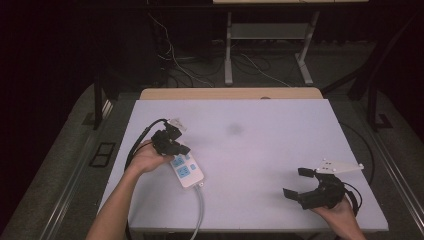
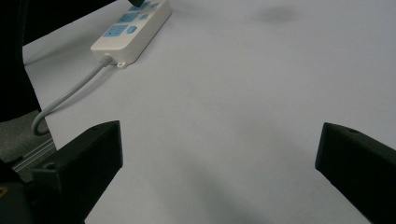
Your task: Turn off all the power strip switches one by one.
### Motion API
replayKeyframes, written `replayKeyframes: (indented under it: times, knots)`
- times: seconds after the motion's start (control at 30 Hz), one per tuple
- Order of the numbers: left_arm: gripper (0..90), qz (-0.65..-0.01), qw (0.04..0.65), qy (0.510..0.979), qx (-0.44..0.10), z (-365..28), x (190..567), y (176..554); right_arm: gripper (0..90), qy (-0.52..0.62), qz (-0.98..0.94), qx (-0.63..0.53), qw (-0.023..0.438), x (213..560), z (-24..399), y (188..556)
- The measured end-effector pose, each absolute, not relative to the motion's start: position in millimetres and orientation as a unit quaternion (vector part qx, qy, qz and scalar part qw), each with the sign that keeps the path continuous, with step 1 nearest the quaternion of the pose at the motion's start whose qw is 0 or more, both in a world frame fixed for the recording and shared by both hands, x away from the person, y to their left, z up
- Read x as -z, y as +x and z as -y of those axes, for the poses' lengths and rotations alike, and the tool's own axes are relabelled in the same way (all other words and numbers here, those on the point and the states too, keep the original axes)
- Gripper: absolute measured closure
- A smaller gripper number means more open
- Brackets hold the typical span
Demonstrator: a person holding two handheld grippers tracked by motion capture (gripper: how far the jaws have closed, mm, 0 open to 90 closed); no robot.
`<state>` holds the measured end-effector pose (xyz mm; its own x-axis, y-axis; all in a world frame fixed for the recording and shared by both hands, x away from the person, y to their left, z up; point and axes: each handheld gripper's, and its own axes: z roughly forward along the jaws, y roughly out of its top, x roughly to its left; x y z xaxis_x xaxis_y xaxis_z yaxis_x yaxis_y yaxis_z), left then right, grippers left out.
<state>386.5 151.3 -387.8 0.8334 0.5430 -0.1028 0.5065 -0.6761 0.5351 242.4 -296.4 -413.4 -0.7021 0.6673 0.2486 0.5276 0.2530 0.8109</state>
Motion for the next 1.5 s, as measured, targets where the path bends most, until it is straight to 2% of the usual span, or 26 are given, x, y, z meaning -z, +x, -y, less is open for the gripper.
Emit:
replayKeyframes:
  times: [0.73,1.27,1.5]
  knots:
    - [89.5,-0.297,0.283,0.912,-0.019,-151.6,402.2,388.0,0.5,0.377,-0.792,-0.475,0.072,414.2,295.7,242.7]
    - [90.0,-0.308,0.283,0.908,-0.029,-149.5,403.9,385.5,0.5,0.375,-0.793,-0.475,0.074,414.0,295.1,242.0]
    - [90.0,-0.327,0.306,0.894,-0.009,-156.6,407.3,386.9,0.5,0.373,-0.794,-0.474,0.076,413.0,294.3,240.8]
